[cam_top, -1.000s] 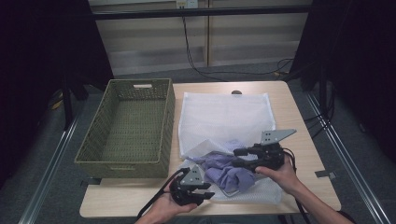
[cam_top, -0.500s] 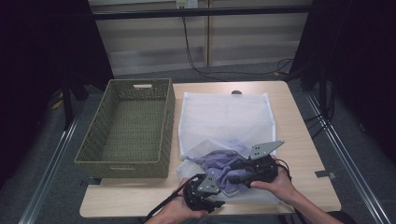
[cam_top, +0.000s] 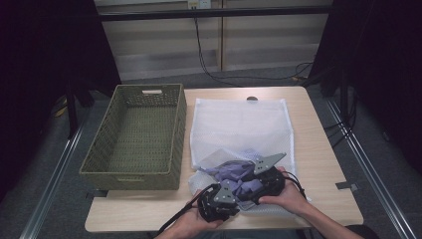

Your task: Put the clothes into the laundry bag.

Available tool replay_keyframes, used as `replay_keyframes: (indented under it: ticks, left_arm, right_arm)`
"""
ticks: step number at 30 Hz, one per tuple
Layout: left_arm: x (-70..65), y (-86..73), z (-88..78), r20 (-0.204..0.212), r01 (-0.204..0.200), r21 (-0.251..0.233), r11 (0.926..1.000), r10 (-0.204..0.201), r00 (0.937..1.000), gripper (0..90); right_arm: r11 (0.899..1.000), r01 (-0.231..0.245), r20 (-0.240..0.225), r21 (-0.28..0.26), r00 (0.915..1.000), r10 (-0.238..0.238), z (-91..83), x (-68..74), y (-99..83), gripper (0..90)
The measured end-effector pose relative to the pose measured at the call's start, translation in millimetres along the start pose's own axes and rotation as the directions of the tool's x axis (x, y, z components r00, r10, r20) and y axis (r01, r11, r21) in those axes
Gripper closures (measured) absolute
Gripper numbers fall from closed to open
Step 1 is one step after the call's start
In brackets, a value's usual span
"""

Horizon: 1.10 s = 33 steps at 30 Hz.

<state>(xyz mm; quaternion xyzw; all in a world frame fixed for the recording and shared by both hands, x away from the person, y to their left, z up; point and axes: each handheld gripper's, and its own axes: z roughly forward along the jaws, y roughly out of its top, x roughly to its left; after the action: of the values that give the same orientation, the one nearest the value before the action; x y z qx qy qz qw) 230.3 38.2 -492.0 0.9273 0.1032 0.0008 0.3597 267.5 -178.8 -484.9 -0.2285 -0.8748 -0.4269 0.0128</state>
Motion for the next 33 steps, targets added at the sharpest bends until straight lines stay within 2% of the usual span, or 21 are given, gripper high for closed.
replay_keyframes:
  ticks: [3, 4, 7, 9, 13, 15, 17, 21, 25, 27, 29, 30, 32, 33]
  left_arm:
    - [0.7, 0.9, 0.2, 0.006, -0.002, 0.007, 1.0000, 0.002, 1.0000, 85.3]
    - [0.2, 0.2, 1.8, 0.006, 0.001, -0.015, 0.9999, -0.001, 1.0000, 85.9]
    - [-1.5, 1.2, 2.9, 0.026, 0.003, -0.017, 0.9999, -0.002, 0.9997, 88.1]
    - [-2.2, 2.6, 1.6, 0.024, -0.004, 0.012, 0.9999, 0.004, 0.9997, 88.8]
    - [-1.3, 1.7, 3.1, 0.047, -0.004, -0.011, 0.9999, 0.005, 0.9989, 88.8]
    - [-1.6, 1.8, 3.0, 0.039, -0.003, -0.007, 1.0000, 0.003, 0.9992, 88.8]
    - [-1.2, 1.8, 3.2, 0.042, 0.000, -0.011, 0.9999, 0.000, 0.9991, 89.0]
    - [-1.4, 2.4, 2.9, 0.040, -0.004, 0.000, 1.0000, 0.004, 0.9992, 89.0]
    - [-1.0, 2.1, 3.2, 0.051, -0.008, -0.005, 1.0000, 0.008, 0.9986, 89.0]
    - [-1.4, 2.0, 4.2, 0.043, -0.002, -0.015, 0.9999, 0.002, 0.9991, 89.0]
    - [-2.5, 3.4, 3.5, 0.031, -0.009, 0.002, 1.0000, 0.009, 0.9995, 89.0]
    - [-3.2, 4.2, 3.1, 0.025, -0.025, 0.014, 0.9996, 0.025, 0.9994, 89.0]
    - [-3.1, 4.2, 3.1, 0.025, -0.025, 0.014, 0.9996, 0.024, 0.9994, 88.9]
    - [-3.1, 3.0, 4.9, 0.030, -0.012, -0.014, 0.9998, 0.012, 0.9995, 89.0]
  right_arm:
    - [1.000, 0.011, 0.005, 0.016, 0.9999, -0.012, 2.5, -1.1, -1.6, 32.4]
    - [1.000, 0.012, 0.005, 0.020, 0.9999, -0.012, 3.3, -1.3, -2.0, 32.4]
    - [0.999, 0.011, 0.007, 0.037, 0.9999, -0.011, 8.5, -2.2, -3.9, 32.4]
    - [0.999, 0.010, 0.008, 0.046, 0.9999, -0.010, 12.1, -1.2, -3.8, 34.7]
    - [0.998, 0.045, 0.058, 0.053, 0.9972, -0.048, 15.0, 1.3, -4.4, 49.4]
    - [0.996, 0.061, 0.091, 0.062, 0.9936, -0.066, 15.4, 1.4, -3.7, 58.6]
    - [0.997, 0.053, 0.093, 0.058, 0.9940, -0.058, 14.6, -1.8, -3.6, 66.7]
    - [0.996, 0.054, 0.109, 0.068, 0.9921, -0.061, 14.2, -4.6, -1.7, 74.6]
    - [0.997, 0.030, 0.103, 0.069, 0.9939, -0.037, 13.0, -8.5, -1.3, 77.5]
    - [0.997, 0.035, 0.103, 0.073, 0.9938, -0.042, 12.8, -9.3, -0.6, 77.6]
    - [0.997, 0.031, 0.107, 0.074, 0.9935, -0.038, 12.7, -9.6, -0.4, 77.8]
    - [0.997, 0.030, 0.111, 0.072, 0.9931, -0.038, 12.7, -10.2, -0.3, 78.0]
    - [0.997, 0.024, 0.107, 0.070, 0.9937, -0.032, 12.1, -11.7, -0.3, 78.2]
    - [0.997, 0.023, 0.110, 0.070, 0.9934, -0.031, 12.0, -11.9, 0.0, 78.3]
